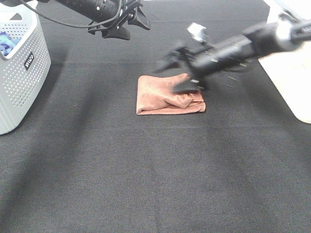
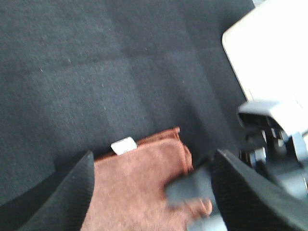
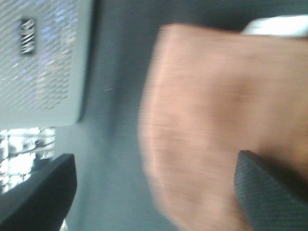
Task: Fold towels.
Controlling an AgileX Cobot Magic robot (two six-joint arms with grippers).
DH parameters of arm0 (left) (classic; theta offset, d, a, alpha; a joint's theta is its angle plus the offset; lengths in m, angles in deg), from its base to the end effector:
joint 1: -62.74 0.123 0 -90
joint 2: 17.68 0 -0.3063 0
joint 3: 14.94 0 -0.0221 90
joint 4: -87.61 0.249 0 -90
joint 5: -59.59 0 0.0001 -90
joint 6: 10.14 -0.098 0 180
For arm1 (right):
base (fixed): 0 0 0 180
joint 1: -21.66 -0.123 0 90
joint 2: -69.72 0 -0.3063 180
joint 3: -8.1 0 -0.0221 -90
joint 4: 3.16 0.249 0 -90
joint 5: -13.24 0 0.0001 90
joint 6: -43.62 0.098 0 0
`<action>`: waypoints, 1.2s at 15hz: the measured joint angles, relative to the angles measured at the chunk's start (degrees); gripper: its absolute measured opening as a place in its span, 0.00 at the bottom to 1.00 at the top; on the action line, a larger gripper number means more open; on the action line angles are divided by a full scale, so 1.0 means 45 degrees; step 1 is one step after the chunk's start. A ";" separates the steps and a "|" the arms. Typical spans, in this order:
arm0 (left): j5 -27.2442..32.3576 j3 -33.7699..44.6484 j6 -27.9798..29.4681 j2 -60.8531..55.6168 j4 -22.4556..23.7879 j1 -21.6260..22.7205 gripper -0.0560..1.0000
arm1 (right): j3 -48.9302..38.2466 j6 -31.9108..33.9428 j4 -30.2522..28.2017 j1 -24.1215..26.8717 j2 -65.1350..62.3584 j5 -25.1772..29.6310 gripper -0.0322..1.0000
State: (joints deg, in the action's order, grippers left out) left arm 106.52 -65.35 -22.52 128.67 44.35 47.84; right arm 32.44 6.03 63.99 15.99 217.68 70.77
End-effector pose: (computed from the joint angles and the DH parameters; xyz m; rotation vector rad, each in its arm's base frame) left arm 0.5344 -0.1930 0.2301 0.1581 2.3825 -0.9126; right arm 0.4952 0.1258 0.1102 -0.0782 2.5887 1.3095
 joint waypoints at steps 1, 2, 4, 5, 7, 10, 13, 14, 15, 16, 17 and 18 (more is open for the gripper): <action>0.0076 0.0000 0.0000 0.0000 0.0051 -0.0025 0.68 | 0.0000 0.0229 -0.0611 0.0293 0.0000 -0.0216 0.84; 0.0140 0.0000 0.0000 0.0000 0.0051 -0.0025 0.68 | 0.0013 0.0560 -0.1248 0.0560 0.0000 -0.0255 0.84; 0.0306 0.0000 0.0000 0.0000 0.0076 -0.0025 0.68 | 0.0013 0.0815 -0.1668 0.0802 -0.0051 -0.0204 0.84; 0.0318 0.0000 0.0000 0.0000 0.0140 -0.0025 0.68 | 0.0013 0.0891 -0.1859 0.0917 -0.0153 -0.0153 0.84; 0.0509 0.0000 0.0000 -0.0102 0.0547 -0.0025 0.68 | 0.0013 0.0993 -0.2763 0.1108 -0.0649 -0.0166 0.84; 0.1133 0.0000 -0.0025 -0.1082 0.1910 -0.0025 0.68 | 0.0013 0.2406 -0.5004 0.1171 -0.1986 -0.0013 0.84; 0.2114 0.0000 -0.0025 -0.1846 0.3145 -0.0025 0.68 | 0.0013 0.3489 -0.6048 0.1171 -0.3145 0.0968 0.84; 0.3107 0.0000 0.0178 -0.2330 0.3960 -0.0025 0.68 | 0.0013 0.3680 -0.6226 0.1171 -0.3603 0.1579 0.84; 0.3909 0.0000 0.0509 -0.2687 0.4495 -0.0025 0.68 | 0.0013 0.3909 -0.6277 0.1171 -0.4087 0.2126 0.84; 0.4609 0.0000 0.0866 -0.3081 0.4940 -0.0025 0.68 | 0.0013 0.4087 -0.6366 0.1146 -0.4545 0.2419 0.84; 0.4953 0.0000 0.1197 -0.3692 0.5526 -0.0025 0.68 | 0.0013 0.4418 -0.7168 0.0904 -0.5360 0.2508 0.84; 0.4991 0.0000 0.1362 -0.4125 0.5921 -0.0025 0.68 | 0.0013 0.4724 -0.8111 0.0649 -0.5870 0.2521 0.84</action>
State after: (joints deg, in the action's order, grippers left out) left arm 128.98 -65.35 -16.39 110.11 70.99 47.72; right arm 32.50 27.29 27.49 18.91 191.27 82.11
